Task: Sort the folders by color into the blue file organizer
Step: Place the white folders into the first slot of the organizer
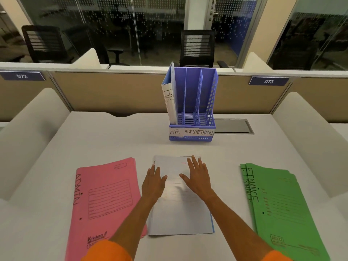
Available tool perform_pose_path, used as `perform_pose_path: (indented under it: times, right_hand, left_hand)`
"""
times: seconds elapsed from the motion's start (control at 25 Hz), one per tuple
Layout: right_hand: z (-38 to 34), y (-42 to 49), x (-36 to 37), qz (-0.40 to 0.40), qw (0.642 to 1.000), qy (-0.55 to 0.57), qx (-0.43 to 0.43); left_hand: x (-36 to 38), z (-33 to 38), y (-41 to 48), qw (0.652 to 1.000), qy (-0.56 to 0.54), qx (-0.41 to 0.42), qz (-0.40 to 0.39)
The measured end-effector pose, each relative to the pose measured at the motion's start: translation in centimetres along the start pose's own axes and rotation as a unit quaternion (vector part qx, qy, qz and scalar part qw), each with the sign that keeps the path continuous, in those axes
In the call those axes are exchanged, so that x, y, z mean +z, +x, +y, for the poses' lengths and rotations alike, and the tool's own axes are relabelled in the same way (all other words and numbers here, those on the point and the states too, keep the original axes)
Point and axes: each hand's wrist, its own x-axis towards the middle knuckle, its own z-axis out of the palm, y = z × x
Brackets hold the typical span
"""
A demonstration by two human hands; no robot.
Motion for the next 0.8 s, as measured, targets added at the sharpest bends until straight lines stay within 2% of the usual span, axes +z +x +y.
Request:
perform_pose_path:
  times: [0.16, 0.24, 0.32, 0.4, 0.52, 0.64, 0.72, 0.8]
  right_hand:
    - [0.7, -2.4, 2.7, -0.073, 0.995, 0.049, 0.050]
    - [1.0, -3.3, 3.6, -0.099, 0.989, 0.088, 0.071]
    - [1.1, -3.7, 4.0, -0.110, 0.986, 0.100, 0.072]
    - [1.1, -3.6, 3.9, -0.111, 0.985, 0.111, 0.074]
    - [1.2, -3.0, 3.6, -0.109, 0.982, 0.131, 0.077]
    - [1.5, -2.9, 3.5, -0.102, 0.980, 0.152, 0.082]
    - [1.6, -2.8, 3.4, -0.086, 0.979, 0.165, 0.080]
    - [1.6, -2.6, 3.0, -0.075, 0.974, 0.194, 0.091]
  left_hand:
    - [0.6, -1.5, -1.1, 0.994, -0.077, -0.048, 0.052]
    - [0.6, -1.9, -1.1, 0.981, -0.148, -0.109, 0.068]
    - [0.4, -2.3, -0.8, 0.959, -0.219, -0.168, 0.060]
    - [0.6, -2.4, -0.5, 0.942, -0.273, -0.193, 0.036]
    - [-0.4, -2.4, -0.4, 0.896, -0.390, -0.209, -0.027]
    - [-2.2, -1.3, -0.9, 0.866, -0.456, -0.191, -0.080]
    - [-2.8, -0.6, -0.8, 0.852, -0.487, -0.156, -0.114]
    - [-3.4, 0.3, -1.0, 0.855, -0.489, -0.116, -0.129]
